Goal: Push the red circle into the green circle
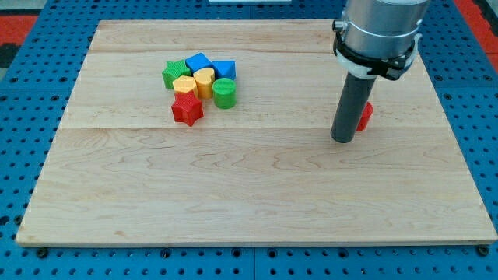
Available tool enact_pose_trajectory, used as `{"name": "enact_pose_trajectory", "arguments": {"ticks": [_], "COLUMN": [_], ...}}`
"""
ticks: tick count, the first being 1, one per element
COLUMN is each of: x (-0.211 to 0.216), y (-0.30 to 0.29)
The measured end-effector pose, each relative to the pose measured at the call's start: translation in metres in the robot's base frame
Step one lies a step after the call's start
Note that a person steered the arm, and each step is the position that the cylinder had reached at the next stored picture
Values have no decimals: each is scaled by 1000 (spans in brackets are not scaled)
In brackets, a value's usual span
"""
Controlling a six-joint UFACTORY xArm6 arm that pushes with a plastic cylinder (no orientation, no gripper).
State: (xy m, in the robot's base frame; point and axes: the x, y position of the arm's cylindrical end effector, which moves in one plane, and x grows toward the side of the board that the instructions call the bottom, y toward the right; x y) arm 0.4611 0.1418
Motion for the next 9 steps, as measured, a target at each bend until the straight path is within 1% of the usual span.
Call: {"name": "enact_pose_trajectory", "arguments": {"ticks": [1,2,3,4,5,6,7,8,9], "x": [12,-4,-23,-26,-21,-21,-47,-51,-49], "y": [38,71,20,-97,-93,25,84,6,-59]}}
